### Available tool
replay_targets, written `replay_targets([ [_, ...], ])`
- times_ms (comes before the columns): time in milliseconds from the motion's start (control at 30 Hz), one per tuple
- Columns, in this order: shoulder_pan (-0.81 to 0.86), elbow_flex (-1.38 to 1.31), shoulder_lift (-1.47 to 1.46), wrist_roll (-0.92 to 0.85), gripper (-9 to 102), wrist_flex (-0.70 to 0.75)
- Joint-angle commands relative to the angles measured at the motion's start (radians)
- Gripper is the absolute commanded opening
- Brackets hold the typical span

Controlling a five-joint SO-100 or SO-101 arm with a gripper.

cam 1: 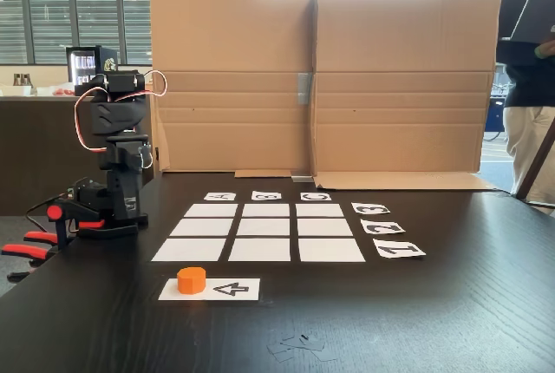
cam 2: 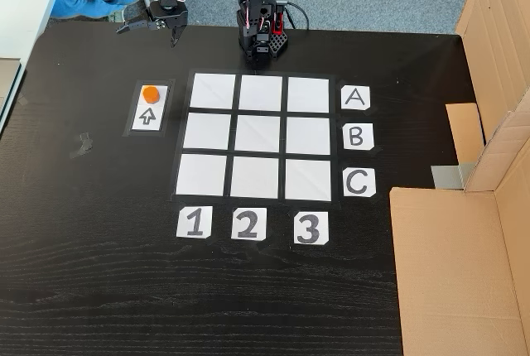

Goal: Pick up the round, orange token and place it in the grid on square B1.

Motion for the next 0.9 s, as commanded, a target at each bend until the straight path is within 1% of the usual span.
replay_targets([
  [0, -0.012, -0.097, -0.063, 0.018, 78, -0.011],
  [367, -0.083, -0.195, -0.247, 0.052, 78, -0.061],
  [867, -0.161, -0.371, -0.468, 0.055, 77, -0.086],
])
